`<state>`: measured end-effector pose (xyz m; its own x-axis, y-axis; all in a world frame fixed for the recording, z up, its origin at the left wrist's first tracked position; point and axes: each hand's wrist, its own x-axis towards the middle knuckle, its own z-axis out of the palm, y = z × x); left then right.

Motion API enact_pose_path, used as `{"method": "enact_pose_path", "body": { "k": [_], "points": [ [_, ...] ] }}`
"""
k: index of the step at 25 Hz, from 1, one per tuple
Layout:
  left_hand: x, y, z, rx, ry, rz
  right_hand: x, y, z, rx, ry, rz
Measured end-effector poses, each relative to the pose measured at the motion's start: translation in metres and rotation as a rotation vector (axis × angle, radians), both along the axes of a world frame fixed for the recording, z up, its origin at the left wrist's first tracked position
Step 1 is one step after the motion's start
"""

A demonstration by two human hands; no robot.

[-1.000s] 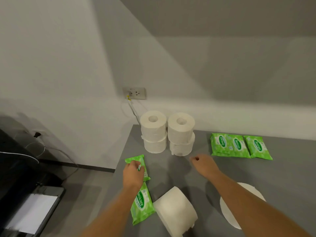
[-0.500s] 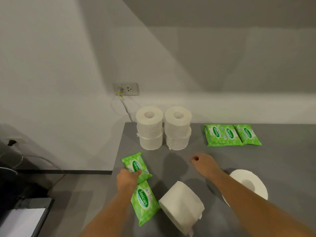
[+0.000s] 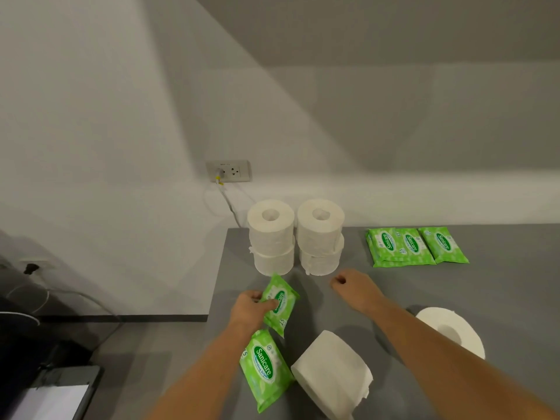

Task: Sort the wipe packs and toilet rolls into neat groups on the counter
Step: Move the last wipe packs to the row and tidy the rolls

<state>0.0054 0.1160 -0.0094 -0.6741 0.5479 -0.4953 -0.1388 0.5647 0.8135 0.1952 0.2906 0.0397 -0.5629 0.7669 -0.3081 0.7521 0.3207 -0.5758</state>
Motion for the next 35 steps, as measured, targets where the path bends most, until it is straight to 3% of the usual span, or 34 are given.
{"method": "enact_pose_path", "body": {
  "k": [3,7,15,20,26,35],
  "points": [
    [0.004,0.011,0.014,0.052,-0.023,-0.146,-0.006,0.0,0.007,-0.083,0.088,0.059],
    [0.016,0.034,0.035,0.12,0.019,-0.298,-0.004,0.008,0.017,-0.033,0.089,0.173],
    [0.06,0.089,0.05,0.213,-0.063,-0.409,0.043,0.046,0.024,-0.156,0.088,0.236],
    [0.092,0.129,0.054,0.199,-0.137,-0.425,0.082,0.076,0.019,-0.251,0.168,0.122],
    [0.121,0.168,0.057,0.147,0.0,-0.352,0.128,0.126,0.01,-0.354,0.309,-0.107],
    [0.118,0.174,0.032,0.085,-0.038,-0.219,0.146,0.226,-0.029,-0.14,0.378,-0.603]
  ]
}}
